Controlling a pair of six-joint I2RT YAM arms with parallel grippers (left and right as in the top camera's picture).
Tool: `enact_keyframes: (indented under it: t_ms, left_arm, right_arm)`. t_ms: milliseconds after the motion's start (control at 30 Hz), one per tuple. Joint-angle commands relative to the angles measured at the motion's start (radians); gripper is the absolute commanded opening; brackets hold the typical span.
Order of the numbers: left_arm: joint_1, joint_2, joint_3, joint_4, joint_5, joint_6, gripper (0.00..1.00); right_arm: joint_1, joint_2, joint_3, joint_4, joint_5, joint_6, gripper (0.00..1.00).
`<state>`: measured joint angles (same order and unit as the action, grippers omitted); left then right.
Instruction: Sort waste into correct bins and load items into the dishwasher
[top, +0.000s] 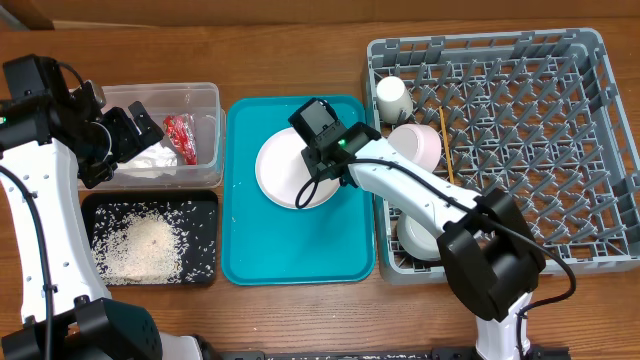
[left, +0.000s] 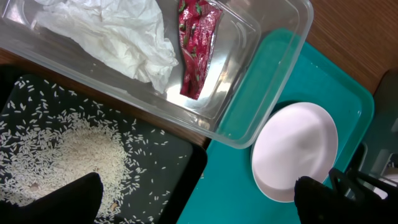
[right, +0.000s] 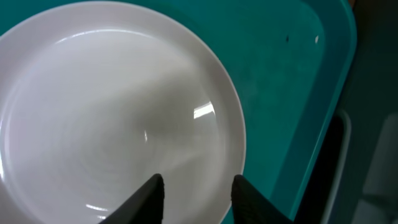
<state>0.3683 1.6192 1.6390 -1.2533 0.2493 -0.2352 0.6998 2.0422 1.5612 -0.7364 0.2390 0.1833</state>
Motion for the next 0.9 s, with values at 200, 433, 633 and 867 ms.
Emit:
enact_keyframes:
  t_ms: [200,433,633,867]
  left_arm:
    - [-0.005,-0.016,0.013,0.001,-0.006,0.011,1.00]
    - [-0.005,-0.016,0.013,0.001,-0.006,0.011,1.00]
    - [-0.005,-0.016,0.013,0.001,-0.006,0.011,1.00]
    - [-0.005,-0.016,0.013,0.001,-0.006,0.011,1.00]
  right_arm:
    - [-0.002,0.049,-0.005,0.153,-0.421,0.004,0.17]
    - [0.069,0.049,-0.005,0.172,-0.544,0.003,0.12]
    - [0.151,0.049,-0.005,0.144,-0.227,0.004,0.04]
    - [0.166,0.051,-0.008,0.141,-0.086,0.093,0.04]
